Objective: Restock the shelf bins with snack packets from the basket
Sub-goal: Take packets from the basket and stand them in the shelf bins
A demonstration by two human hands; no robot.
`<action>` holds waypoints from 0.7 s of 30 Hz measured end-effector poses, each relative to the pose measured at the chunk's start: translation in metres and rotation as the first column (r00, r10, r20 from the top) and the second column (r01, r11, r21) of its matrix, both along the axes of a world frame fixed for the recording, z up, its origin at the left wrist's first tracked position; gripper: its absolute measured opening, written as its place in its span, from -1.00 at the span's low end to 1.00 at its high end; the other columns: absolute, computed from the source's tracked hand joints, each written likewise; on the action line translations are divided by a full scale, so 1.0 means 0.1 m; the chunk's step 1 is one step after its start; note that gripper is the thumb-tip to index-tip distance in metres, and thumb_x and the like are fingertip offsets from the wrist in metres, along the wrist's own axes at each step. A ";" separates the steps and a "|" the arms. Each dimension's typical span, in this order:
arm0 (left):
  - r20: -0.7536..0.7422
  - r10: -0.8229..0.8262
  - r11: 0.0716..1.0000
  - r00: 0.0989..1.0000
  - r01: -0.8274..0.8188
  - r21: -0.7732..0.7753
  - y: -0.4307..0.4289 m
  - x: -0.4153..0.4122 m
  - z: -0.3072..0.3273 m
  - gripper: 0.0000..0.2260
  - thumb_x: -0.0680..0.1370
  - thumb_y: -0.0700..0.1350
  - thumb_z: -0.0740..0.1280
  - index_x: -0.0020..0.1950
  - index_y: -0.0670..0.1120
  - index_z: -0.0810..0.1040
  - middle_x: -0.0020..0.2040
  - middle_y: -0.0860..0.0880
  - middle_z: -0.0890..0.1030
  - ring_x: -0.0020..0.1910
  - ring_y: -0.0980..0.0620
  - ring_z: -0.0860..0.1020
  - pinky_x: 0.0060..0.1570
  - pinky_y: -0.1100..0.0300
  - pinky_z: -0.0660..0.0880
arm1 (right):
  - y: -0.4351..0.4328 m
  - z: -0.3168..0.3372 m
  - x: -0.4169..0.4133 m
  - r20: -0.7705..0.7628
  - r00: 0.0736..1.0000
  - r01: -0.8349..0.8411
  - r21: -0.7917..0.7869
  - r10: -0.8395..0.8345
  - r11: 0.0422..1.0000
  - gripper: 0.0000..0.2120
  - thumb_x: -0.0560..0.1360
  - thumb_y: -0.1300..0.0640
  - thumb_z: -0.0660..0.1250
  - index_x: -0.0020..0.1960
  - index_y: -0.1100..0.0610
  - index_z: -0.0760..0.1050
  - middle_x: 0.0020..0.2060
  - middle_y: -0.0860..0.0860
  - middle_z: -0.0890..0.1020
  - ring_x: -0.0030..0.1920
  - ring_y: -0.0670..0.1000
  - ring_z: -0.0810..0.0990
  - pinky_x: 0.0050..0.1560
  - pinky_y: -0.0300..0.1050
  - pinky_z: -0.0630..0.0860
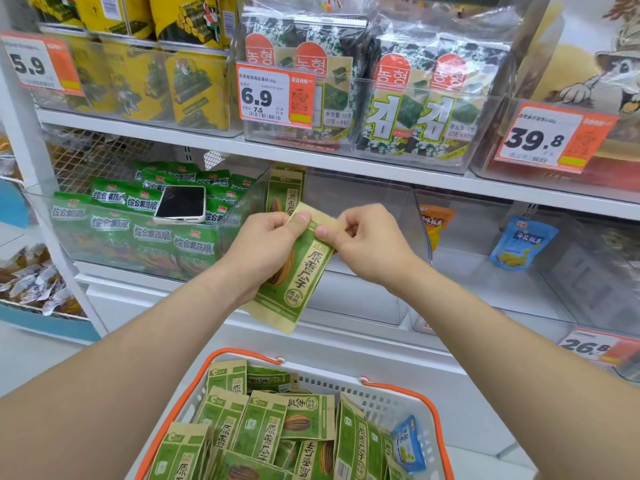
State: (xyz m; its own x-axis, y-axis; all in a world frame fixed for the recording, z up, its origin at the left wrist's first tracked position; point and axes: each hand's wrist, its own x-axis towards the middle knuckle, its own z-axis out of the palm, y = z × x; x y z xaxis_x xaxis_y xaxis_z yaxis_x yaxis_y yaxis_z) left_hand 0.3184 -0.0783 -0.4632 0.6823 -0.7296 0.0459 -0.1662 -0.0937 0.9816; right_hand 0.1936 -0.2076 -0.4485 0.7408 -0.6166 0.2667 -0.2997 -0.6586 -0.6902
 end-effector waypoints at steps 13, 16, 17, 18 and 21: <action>-0.318 0.156 0.988 0.935 -0.150 0.043 -0.15 0.17 -0.02 -0.63 0.74 0.07 0.22 0.01 -0.16 0.67 -0.11 -0.16 0.75 -0.26 -0.10 0.72 -0.23 0.03 0.66 | 0.25 -0.22 0.14 0.123 0.991 -0.114 0.624 0.047 0.773 -0.77 0.60 0.09 0.46 0.09 0.27 0.64 -0.11 0.19 0.76 -0.10 0.18 0.77 -0.09 0.08 0.73; 0.036 0.216 0.964 0.976 -0.219 0.151 -0.11 0.42 -0.05 -0.56 0.75 0.11 0.11 0.03 -0.13 0.67 -0.05 -0.13 0.72 -0.07 -0.13 0.69 0.05 -0.05 0.65 | 0.14 -0.30 0.30 0.159 0.987 -0.081 0.667 -0.036 0.741 -0.67 0.65 0.03 0.38 0.12 0.33 0.64 -0.05 0.25 0.75 0.03 0.31 0.73 0.06 0.23 0.69; 0.200 0.205 0.957 0.958 -0.240 0.165 -0.05 0.50 -0.07 -0.62 0.74 0.05 0.13 0.04 -0.11 0.67 -0.03 -0.11 0.72 -0.04 -0.14 0.69 0.08 -0.08 0.64 | 0.06 -0.34 0.38 0.168 0.981 -0.046 0.677 -0.093 0.735 -0.64 0.65 0.00 0.37 0.10 0.34 0.65 -0.05 0.26 0.75 0.02 0.32 0.73 0.06 0.23 0.69; 0.381 0.169 0.946 0.909 -0.258 0.198 0.01 0.58 -0.11 -0.70 0.71 -0.03 0.17 0.05 -0.09 0.67 -0.03 -0.09 0.72 -0.03 -0.14 0.68 0.08 -0.10 0.64 | 0.00 -0.35 0.45 0.175 0.972 -0.008 0.690 -0.156 0.723 -0.63 0.65 -0.01 0.37 0.08 0.34 0.64 -0.04 0.27 0.74 -0.03 0.31 0.73 0.00 0.18 0.71; 0.706 -0.071 0.868 0.704 -0.305 0.392 0.19 0.64 -0.21 -0.78 0.62 -0.14 0.22 0.03 0.05 0.66 -0.13 -0.03 0.68 -0.18 -0.14 0.64 -0.06 -0.07 0.64 | -0.23 -0.38 0.71 0.226 0.925 0.015 0.780 -0.304 0.625 -0.66 0.63 0.02 0.41 0.15 0.32 0.57 0.00 0.22 0.75 -0.15 0.14 0.72 -0.29 -0.07 0.64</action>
